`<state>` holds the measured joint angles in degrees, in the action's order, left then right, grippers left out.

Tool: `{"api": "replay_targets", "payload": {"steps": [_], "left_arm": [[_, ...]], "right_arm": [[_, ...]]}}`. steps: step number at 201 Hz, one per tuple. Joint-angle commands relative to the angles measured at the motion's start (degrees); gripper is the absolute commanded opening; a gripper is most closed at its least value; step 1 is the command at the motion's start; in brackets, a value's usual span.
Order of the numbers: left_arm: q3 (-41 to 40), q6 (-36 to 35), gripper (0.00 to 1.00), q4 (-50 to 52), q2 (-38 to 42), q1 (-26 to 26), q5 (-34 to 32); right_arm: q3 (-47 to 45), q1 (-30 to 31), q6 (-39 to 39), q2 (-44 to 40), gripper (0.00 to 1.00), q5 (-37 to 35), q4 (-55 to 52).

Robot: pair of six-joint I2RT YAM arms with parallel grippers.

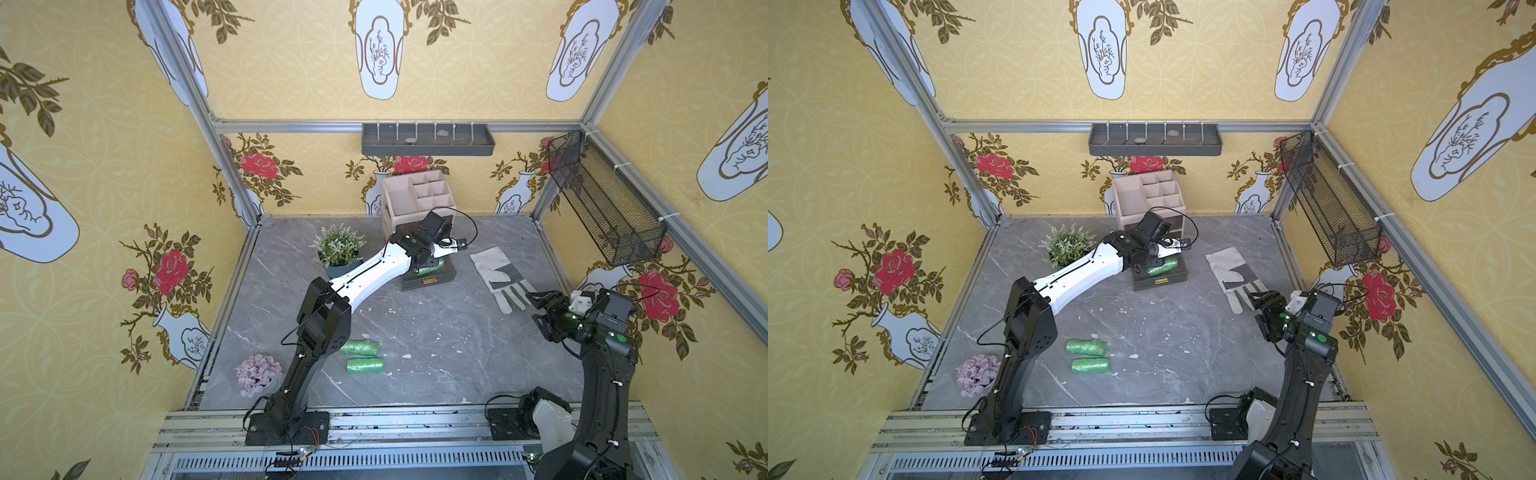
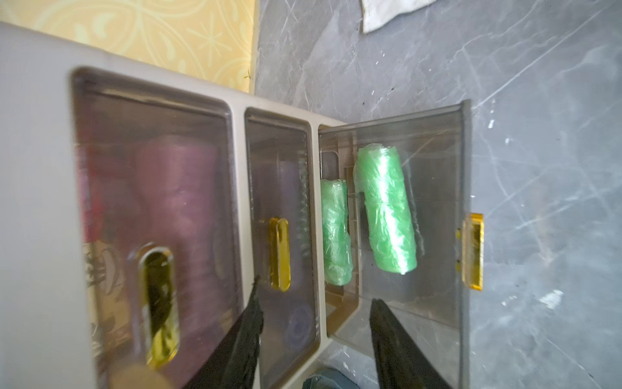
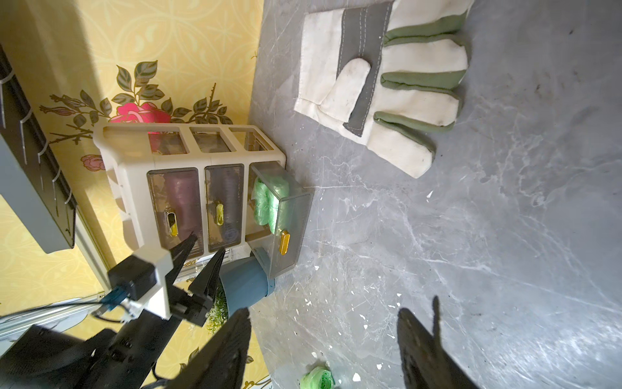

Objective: Sort the rolls of trash bags by color and place them into the drawer
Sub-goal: Place the roll of trash bags in the drawer, then pick up the roll of trash bags from the center of the board.

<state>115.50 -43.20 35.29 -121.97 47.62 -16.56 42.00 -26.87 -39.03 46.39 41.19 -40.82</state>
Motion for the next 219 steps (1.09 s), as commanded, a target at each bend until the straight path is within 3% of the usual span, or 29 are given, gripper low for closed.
{"api": "replay_targets", "payload": {"steps": [1, 82, 124, 167, 219], "left_arm": [[-5.03, 3.95, 0.53, -2.94, 5.63, 0.26, 1.11], [-29.04, 16.78, 0.58, -4.86, 31.35, 0.64, -6.28], [-40.90, 23.58, 0.60, -1.83, 41.77, 0.44, -6.37], [-51.34, 30.80, 0.60, 1.95, 52.04, 0.44, -2.90], [-54.95, 46.79, 0.44, 15.02, 55.88, 1.93, 6.47]], "right_arm": [[0.86, -0.02, -0.62, -0.79, 0.70, 0.64, -1.62], [2.65, 0.07, -2.33, -2.26, 0.70, 1.44, -3.13], [1.84, 0.13, -3.03, -3.07, 0.70, 1.48, -2.94], [0.20, 0.24, -3.43, -2.62, 0.70, 1.45, -1.68], [-1.14, 0.50, -4.06, -1.79, 0.71, 1.18, 0.20]]}}
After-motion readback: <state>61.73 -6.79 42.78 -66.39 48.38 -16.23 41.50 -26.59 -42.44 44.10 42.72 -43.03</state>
